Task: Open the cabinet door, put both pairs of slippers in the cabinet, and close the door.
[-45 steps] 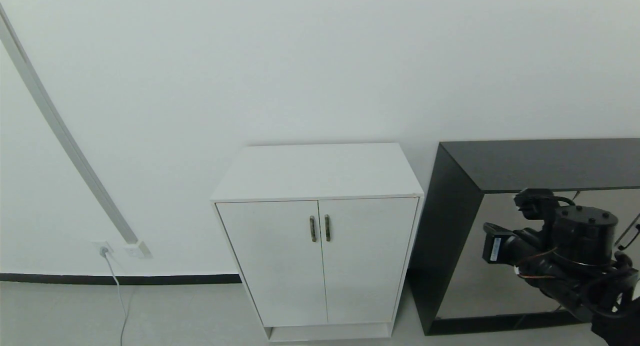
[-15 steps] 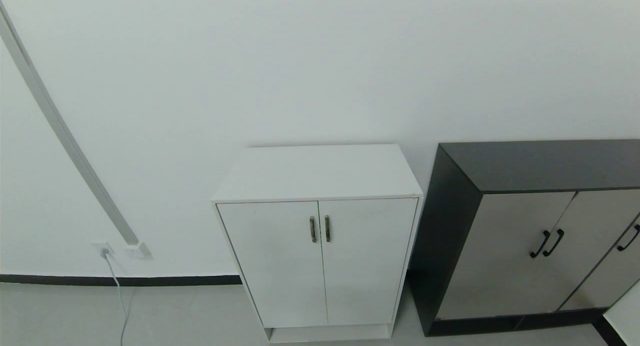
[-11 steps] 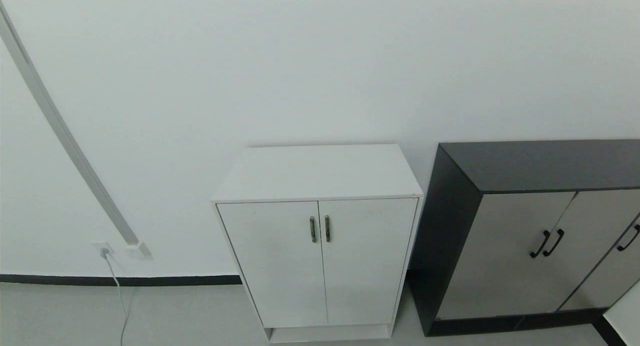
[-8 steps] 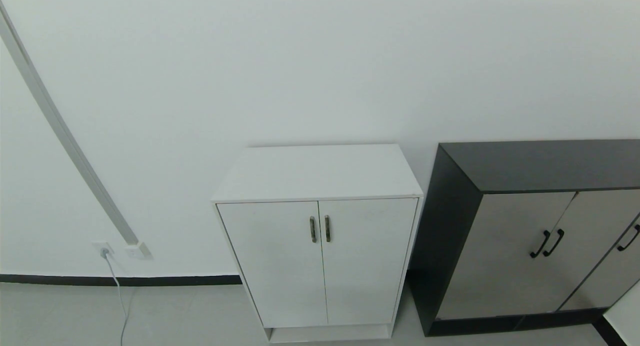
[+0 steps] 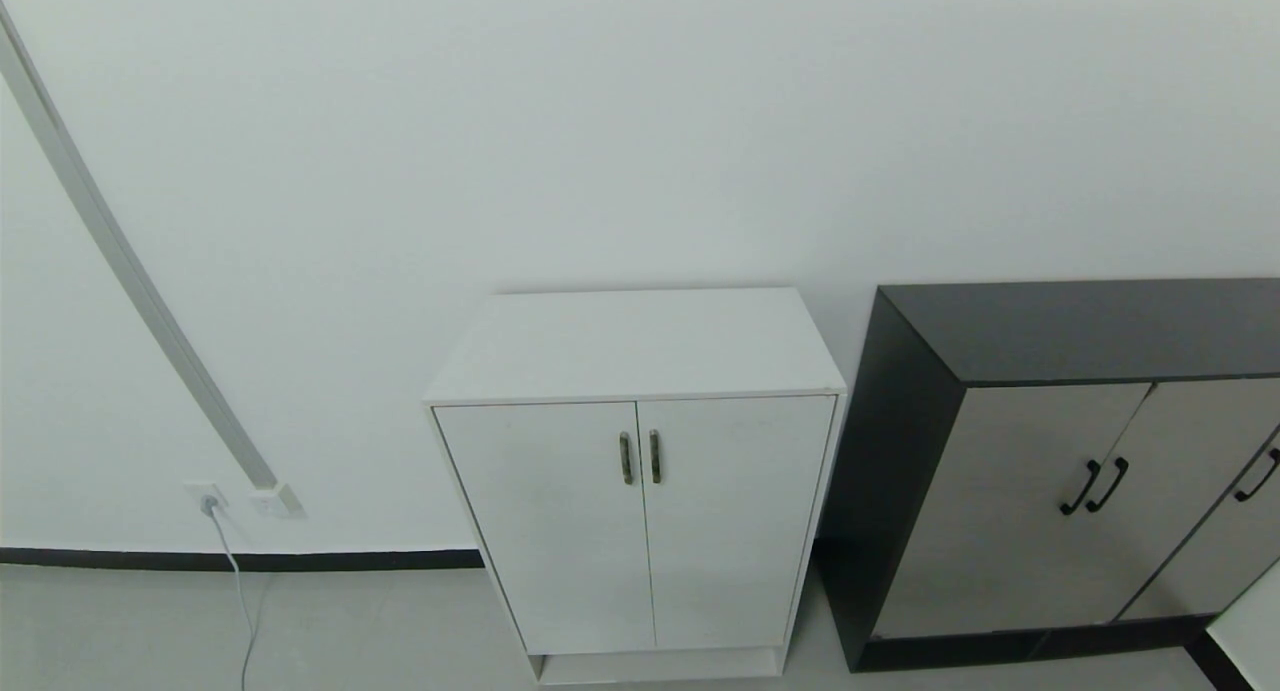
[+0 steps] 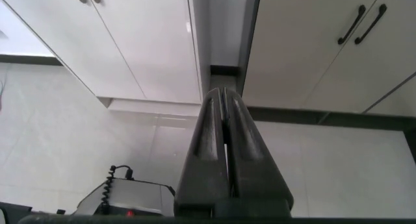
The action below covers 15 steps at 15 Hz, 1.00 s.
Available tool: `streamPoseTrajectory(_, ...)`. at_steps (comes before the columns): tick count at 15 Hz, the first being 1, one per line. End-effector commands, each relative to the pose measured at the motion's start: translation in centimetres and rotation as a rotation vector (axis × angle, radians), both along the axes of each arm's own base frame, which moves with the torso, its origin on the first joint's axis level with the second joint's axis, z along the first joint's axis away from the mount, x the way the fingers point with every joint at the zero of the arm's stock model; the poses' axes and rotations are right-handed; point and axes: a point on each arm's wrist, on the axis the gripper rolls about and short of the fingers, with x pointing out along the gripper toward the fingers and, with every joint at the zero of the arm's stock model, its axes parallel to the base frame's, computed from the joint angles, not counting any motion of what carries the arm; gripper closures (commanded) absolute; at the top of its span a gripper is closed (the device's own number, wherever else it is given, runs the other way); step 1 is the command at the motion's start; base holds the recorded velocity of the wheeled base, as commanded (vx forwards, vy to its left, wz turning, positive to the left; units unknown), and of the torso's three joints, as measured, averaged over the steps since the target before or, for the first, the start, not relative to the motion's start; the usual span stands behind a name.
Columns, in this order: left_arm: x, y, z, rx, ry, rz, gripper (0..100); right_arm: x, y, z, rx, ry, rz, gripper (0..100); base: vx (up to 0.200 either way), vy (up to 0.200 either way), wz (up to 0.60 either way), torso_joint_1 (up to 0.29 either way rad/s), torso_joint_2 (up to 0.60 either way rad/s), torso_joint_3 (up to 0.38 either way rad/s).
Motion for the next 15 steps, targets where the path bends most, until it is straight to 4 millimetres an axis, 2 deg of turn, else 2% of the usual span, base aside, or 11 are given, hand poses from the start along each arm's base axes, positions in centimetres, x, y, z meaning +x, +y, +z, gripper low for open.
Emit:
streamPoseTrajectory(1, 0.0, 0.0, 0.0, 0.000, 0.001, -0.001, 100, -0.2, 0.0, 0.0, 0.005, -0.025, -0.028, 100, 0.000, 0.000, 0.00, 0.000, 0.00, 0.000)
streamPoseTrajectory(4, 0.0, 0.0, 0.0, -0.002, 0.001, 0.001, 100, -0.9, -0.1, 0.0, 0.018, -0.105, -0.128, 100, 0.000, 0.000, 0.00, 0.000, 0.00, 0.000)
streamPoseTrajectory(10, 0.0, 0.0, 0.0, 0.000, 0.001, 0.001, 100, -2.6, -0.1, -0.3, 0.034, -0.323, -0.193, 100, 0.000, 0.000, 0.00, 0.000, 0.00, 0.000)
streamPoseTrajectory(15, 0.0, 0.0, 0.0, 0.000, 0.001, 0.001, 100, -2.7, -0.1, -0.3, 0.063, -0.342, -0.208, 100, 0.000, 0.000, 0.00, 0.000, 0.00, 0.000)
